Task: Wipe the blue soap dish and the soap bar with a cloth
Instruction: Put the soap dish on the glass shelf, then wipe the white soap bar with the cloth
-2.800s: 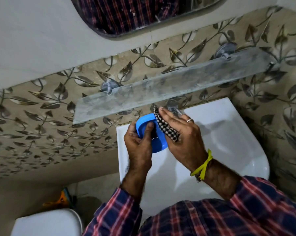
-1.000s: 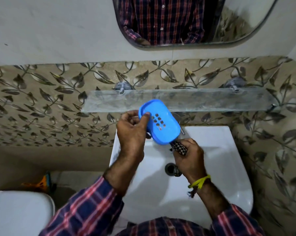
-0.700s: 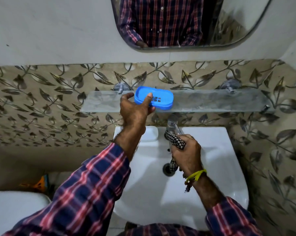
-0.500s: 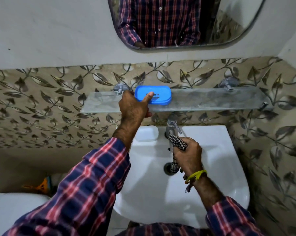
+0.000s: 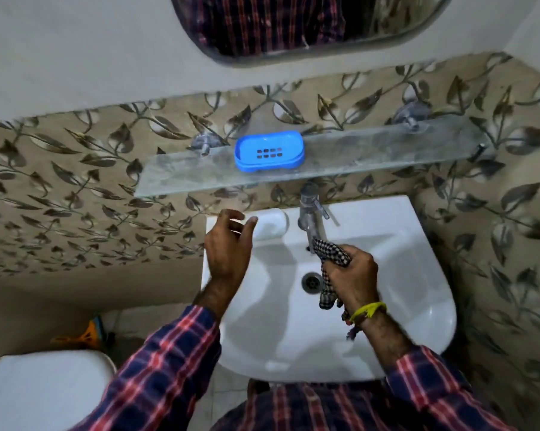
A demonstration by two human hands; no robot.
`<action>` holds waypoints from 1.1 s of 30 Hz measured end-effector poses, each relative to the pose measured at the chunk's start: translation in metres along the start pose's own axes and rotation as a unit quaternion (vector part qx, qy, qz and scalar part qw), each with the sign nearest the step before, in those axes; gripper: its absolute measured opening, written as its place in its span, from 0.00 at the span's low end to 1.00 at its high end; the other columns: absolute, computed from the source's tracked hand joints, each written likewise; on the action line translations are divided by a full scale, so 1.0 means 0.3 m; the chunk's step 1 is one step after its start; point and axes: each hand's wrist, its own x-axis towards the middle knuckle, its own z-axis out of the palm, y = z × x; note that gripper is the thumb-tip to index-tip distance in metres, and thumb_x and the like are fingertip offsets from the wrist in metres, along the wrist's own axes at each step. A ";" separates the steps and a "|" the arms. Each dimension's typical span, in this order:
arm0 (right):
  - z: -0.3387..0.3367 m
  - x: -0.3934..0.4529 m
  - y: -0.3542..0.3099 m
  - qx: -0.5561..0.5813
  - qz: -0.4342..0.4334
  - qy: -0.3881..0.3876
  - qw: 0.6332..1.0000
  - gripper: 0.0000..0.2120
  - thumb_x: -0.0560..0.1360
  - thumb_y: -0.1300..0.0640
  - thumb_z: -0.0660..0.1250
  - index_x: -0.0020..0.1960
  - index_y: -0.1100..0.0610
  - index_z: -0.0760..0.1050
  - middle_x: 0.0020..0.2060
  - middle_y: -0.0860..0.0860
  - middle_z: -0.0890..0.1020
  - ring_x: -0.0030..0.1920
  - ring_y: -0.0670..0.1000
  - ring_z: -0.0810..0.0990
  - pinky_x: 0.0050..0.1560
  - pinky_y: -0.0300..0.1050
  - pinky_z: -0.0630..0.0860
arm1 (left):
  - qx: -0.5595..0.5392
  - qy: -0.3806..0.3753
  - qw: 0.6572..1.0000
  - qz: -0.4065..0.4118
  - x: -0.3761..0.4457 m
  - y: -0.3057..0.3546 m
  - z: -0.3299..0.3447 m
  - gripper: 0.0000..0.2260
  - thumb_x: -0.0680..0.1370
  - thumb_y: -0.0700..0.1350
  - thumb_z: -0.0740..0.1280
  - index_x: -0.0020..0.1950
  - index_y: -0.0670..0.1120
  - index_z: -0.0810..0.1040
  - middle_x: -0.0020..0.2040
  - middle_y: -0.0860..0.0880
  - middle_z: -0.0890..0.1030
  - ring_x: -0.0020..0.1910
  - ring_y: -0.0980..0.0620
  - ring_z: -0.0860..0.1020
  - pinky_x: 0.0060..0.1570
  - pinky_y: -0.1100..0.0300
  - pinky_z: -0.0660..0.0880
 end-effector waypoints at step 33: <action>-0.065 -0.052 0.023 -0.146 -0.064 0.014 0.987 0.05 0.70 0.61 0.72 0.44 0.55 0.85 0.32 0.51 0.83 0.34 0.56 0.83 0.35 0.44 0.78 | 0.197 -0.295 0.829 0.433 -0.056 -0.308 0.099 0.39 0.67 0.21 0.63 0.76 0.45 0.67 0.75 0.43 0.71 0.74 0.42 0.66 0.68 0.41 0.71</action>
